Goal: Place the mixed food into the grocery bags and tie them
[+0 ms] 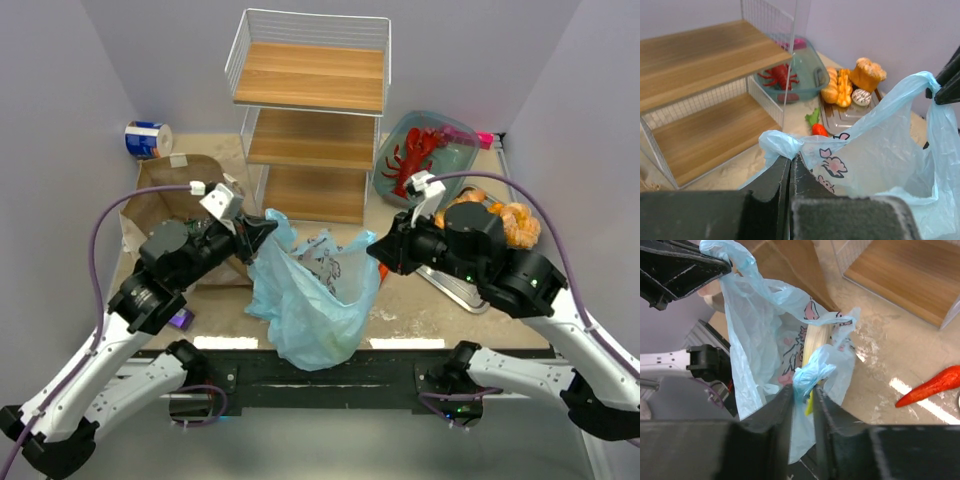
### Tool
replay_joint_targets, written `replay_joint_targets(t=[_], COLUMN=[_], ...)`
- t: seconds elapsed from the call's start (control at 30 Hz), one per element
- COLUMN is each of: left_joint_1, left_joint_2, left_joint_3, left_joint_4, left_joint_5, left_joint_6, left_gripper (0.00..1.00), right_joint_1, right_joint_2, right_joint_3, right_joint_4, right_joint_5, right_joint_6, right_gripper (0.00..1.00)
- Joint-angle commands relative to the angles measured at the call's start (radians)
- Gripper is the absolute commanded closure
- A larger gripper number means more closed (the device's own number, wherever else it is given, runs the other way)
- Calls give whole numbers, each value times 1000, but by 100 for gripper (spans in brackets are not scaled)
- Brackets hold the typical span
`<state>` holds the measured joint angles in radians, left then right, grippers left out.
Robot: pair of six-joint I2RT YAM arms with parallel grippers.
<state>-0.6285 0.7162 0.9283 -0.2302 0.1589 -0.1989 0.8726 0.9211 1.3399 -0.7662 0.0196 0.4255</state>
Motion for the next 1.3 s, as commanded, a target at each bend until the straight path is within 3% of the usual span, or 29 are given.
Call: replay_joint_targets(t=[0.0, 0.17, 0.3, 0.43, 0.53, 0.67, 0.73, 0.9, 0.97, 1.0, 1.03, 1.1, 1.17, 1.27], left_joint_1=[6, 21, 35, 33, 33, 36, 36, 38, 38, 38, 38, 39, 39, 41], left_joint_2=[12, 120, 213, 206, 165, 124, 121, 91, 75, 54, 43, -4, -47, -113], left_joint_3=[-45, -40, 256, 349, 218, -96, -153, -218, -238, -244, -247, -255, -276, -305], left_joint_4=[21, 46, 5, 12, 12, 43, 55, 55, 81, 89, 91, 97, 121, 143], left_joint_5=[-33, -29, 2, 14, 19, 5, 24, 18, -30, -47, -64, -128, -188, -206], left_joint_6=[21, 87, 154, 168, 155, 104, 107, 184, 194, 194, 193, 194, 194, 225], left_gripper=[100, 100, 100, 100, 100, 100, 100, 100, 100, 100, 100, 100, 100, 100], right_joint_1=[5, 6, 6, 6, 5, 5, 5, 5, 5, 5, 5, 2, -14, -96], right_joint_2=[28, 91, 162, 112, 78, 97, 119, 125, 117, 110, 108, 102, 96, 79], right_joint_3=[-32, 8, 279, 311, 164, -97, -136, -93, -50, -30, -7, 68, 135, 169], right_joint_4=[-48, -51, -88, -25, 24, 53, 51, 24, 12, 1, -11, -59, -80, -36], right_joint_5=[31, 51, 118, 157, 183, 140, 105, 100, 121, 131, 143, 235, 304, 269], right_joint_6=[-10, -71, -125, -146, -136, -84, -74, -86, -99, -100, -103, -96, -102, -114], right_gripper=[89, 100, 100, 100, 100, 100, 100, 86, 62, 39, 32, 23, 22, 24])
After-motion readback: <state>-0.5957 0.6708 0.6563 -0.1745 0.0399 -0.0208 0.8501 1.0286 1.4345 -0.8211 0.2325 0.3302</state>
